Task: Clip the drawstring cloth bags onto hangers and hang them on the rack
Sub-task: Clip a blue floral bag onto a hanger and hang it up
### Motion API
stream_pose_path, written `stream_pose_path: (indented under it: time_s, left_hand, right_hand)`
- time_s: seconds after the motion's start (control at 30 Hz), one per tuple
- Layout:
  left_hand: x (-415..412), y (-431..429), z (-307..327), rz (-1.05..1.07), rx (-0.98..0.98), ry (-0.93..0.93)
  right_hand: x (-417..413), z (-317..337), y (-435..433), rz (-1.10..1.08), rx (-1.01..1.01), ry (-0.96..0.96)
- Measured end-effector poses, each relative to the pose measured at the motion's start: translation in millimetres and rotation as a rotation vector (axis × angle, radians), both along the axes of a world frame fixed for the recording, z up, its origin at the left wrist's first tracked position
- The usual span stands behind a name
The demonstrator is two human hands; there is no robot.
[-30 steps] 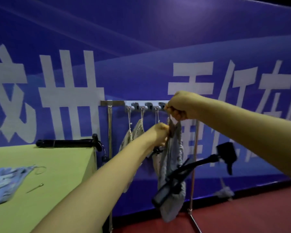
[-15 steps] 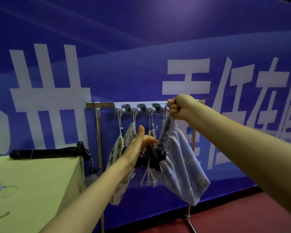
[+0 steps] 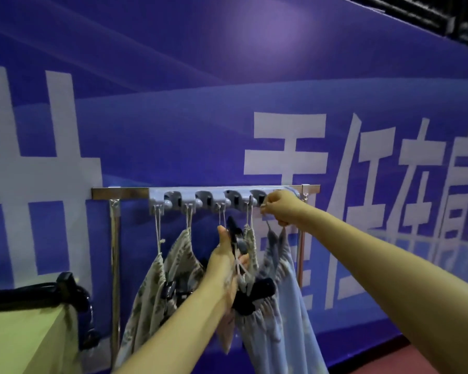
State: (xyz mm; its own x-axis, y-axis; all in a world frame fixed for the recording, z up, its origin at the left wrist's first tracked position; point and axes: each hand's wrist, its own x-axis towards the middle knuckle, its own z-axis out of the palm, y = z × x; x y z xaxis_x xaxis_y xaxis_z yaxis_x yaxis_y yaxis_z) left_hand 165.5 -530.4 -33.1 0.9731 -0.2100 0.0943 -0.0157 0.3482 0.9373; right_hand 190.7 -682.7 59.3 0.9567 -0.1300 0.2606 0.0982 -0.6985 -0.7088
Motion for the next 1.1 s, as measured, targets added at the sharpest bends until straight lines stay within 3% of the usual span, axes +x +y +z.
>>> stream_pose_path:
  time_s: [0.17,0.6,0.87,0.97,1.1]
  left_hand:
    - [35,-27,11,-0.037,-0.142,0.0]
    - [89,-60,22,-0.037,-0.19,-0.036]
    - [96,-67,30,-0.074,-0.205,-0.053]
    - [98,-71,18,-0.061,-0.155,-0.014]
    - [105,-73,-3,-0.001,-0.173,0.014]
  right_hand:
    - [36,-3,-20,-0.036,-0.119,0.002]
    - [124,7,-41,-0.167,-0.218,-0.264]
    - [133,-1,-66,-0.384,-0.144,-0.387]
    - [134,-17,-82,-0.353,-0.078,-0.28]
    - [139,-42,-82,-0.292,0.195,-0.154]
